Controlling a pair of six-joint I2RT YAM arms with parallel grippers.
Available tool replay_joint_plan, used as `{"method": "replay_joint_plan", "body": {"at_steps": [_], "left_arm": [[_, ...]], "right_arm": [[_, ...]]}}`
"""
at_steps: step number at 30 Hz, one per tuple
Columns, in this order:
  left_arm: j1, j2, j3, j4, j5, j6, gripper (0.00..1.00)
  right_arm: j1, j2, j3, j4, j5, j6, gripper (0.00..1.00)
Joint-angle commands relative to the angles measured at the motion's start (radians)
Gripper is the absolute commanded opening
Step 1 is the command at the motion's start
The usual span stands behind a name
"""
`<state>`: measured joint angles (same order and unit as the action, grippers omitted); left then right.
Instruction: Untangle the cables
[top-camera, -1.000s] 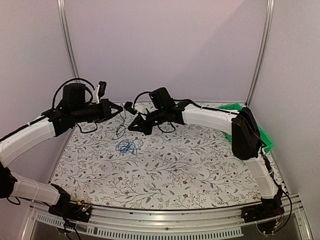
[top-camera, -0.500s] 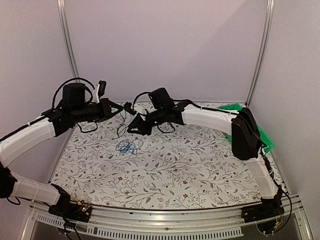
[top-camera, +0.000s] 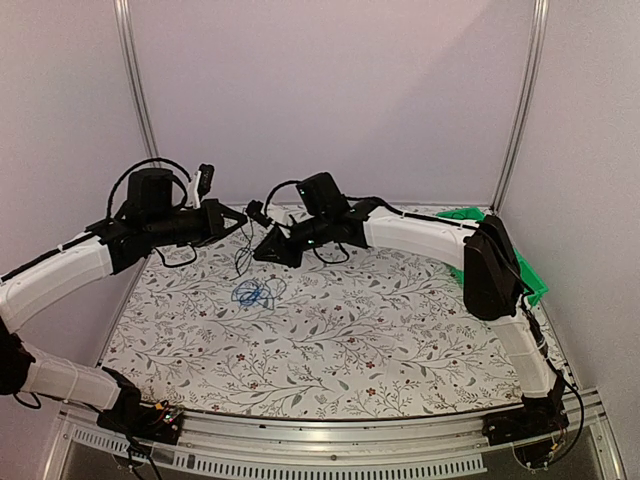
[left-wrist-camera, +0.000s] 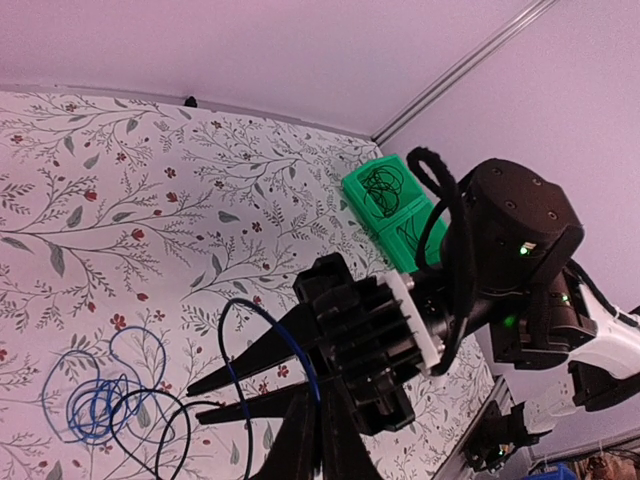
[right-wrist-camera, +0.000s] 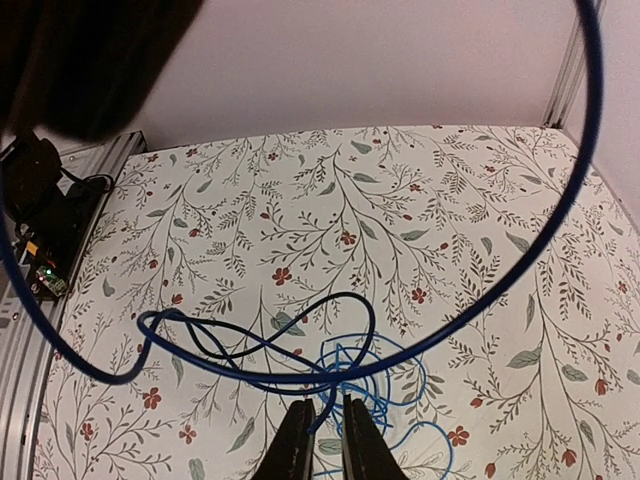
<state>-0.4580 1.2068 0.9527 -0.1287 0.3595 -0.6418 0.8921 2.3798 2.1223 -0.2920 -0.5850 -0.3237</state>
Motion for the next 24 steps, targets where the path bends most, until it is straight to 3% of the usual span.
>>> {"method": "replay_joint_plan", "body": {"at_steps": [1,6,13,19,24], "left_arm": [[-0.01,0.006,-0.008,0.033,0.013,-0.005,0.0],[-0.009,0.004,-0.011,0.033,0.011,-0.003,0.0],[-0.007,-0.003,-0.017,0.021,-0.059,0.024,0.0],[0.037,-0.014,-0.024,0.038,-0.164,0.061,0.0],[0.085,0.003,0.007,0.083,-0.199,0.079,0.0]], "right_arm": [[0.007,-0.029,0.027,0.002,-0.004,0.017,0.11],[0.007,-0.027,0.026,0.002,-0.004,0.021,0.0],[0.007,-0.058,-0.008,-0.027,-0.03,0.005,0.0],[0.052,-0.238,-0.342,0.033,-0.043,-0.056,0.0],[0.189,-0.299,-0.531,0.037,0.068,-0.251,0.0]]}}
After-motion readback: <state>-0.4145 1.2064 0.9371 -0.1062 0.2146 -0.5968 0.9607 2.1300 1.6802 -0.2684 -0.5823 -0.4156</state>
